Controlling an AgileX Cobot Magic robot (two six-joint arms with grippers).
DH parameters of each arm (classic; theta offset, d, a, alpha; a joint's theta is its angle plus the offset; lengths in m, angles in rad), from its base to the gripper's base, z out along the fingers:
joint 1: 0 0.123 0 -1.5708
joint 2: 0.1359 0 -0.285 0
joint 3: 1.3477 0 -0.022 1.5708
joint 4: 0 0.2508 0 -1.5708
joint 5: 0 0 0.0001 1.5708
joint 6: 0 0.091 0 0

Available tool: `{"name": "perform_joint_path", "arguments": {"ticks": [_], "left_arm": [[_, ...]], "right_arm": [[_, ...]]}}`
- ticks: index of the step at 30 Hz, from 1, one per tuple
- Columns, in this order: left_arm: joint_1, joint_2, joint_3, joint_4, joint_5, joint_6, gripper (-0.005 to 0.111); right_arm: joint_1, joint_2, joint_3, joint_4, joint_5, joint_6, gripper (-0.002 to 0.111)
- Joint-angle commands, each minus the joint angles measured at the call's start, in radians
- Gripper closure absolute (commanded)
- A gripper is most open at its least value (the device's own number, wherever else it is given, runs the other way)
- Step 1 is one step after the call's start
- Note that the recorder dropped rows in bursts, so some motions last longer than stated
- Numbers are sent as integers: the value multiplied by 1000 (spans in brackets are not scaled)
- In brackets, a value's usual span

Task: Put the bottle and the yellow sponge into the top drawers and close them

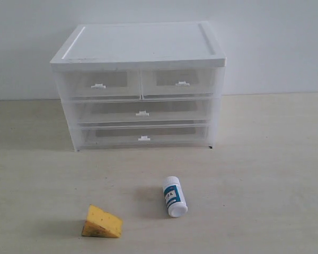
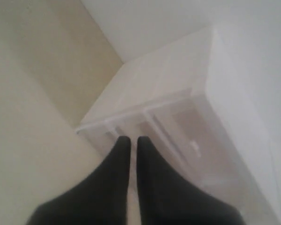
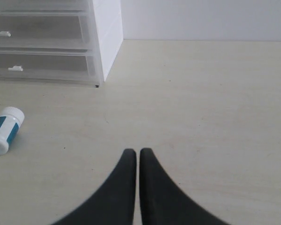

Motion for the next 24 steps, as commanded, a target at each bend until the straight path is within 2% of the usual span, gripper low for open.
{"name": "perform_joint_path", "arguments": {"ticks": [1, 6, 11, 14, 16, 24], "left_arm": [[-63, 107, -64, -29, 116, 236, 103], [-137, 219, -150, -255, 176, 591, 103], [-141, 340, -255, -530, 338, 1053, 103], [-141, 401, -292, -607, 383, 1240, 103], [-141, 431, -303, -622, 383, 1289, 103], [-141, 499, -303, -639, 374, 1305, 103]], "right_arm": [[-9, -5, 0, -5, 0, 2, 108], [-9, -5, 0, -5, 0, 2, 108], [-9, -5, 0, -5, 0, 2, 108], [-9, -5, 0, -5, 0, 2, 108], [-9, -5, 0, -5, 0, 2, 108], [-9, -5, 0, -5, -2, 2, 108]]}}
